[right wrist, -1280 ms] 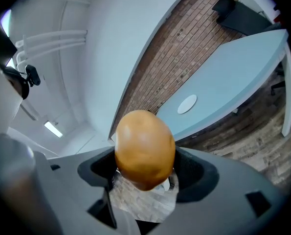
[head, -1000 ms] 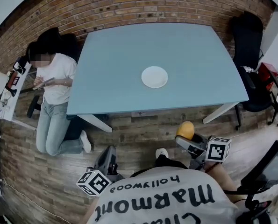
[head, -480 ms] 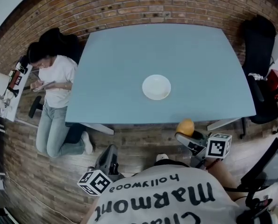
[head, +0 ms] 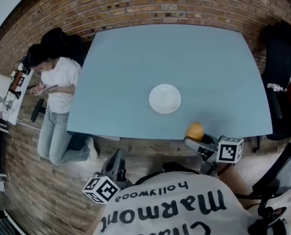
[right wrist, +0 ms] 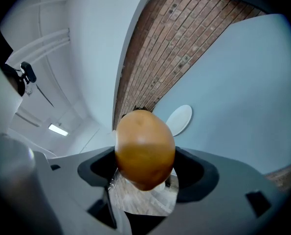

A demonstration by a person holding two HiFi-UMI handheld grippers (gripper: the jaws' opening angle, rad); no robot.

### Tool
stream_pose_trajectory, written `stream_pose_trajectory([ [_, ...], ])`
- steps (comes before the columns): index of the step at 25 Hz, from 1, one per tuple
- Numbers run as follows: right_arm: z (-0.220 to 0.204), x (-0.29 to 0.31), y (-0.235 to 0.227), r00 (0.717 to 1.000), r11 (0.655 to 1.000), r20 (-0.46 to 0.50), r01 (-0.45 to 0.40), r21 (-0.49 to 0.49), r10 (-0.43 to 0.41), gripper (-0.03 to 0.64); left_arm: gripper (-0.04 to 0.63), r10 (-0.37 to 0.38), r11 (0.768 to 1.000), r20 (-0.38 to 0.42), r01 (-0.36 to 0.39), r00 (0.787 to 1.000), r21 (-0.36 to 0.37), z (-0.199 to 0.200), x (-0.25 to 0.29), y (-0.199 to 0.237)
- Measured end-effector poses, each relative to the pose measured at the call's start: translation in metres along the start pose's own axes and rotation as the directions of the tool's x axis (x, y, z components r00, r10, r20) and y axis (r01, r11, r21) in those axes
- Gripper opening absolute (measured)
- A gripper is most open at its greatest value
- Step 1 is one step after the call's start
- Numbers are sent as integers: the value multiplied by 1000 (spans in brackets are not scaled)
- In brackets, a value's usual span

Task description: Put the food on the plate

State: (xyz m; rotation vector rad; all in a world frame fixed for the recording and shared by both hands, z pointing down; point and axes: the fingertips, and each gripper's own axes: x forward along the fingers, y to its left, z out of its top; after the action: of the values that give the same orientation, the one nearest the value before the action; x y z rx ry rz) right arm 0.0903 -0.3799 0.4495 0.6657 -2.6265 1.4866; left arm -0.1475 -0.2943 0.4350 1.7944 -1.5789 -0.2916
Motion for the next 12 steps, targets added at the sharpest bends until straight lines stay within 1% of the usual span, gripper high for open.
stream_pose_trajectory([
  [3, 10, 6, -9, 1000, 1000, -4, -7, -3, 7, 334, 9, 15, 1000, 17, -15, 1000, -8, 2, 7, 2],
  [7, 16, 14, -16, 1000, 1000, -4, -9, 7, 9, 334, 9, 36, 999, 14, -36, 999, -14, 5, 9, 9],
  [12, 23, 31, -26, 1000, 1000, 12, 11, 22, -12, 334, 9, 27, 999, 12, -27, 1000, -23, 18, 23, 19],
])
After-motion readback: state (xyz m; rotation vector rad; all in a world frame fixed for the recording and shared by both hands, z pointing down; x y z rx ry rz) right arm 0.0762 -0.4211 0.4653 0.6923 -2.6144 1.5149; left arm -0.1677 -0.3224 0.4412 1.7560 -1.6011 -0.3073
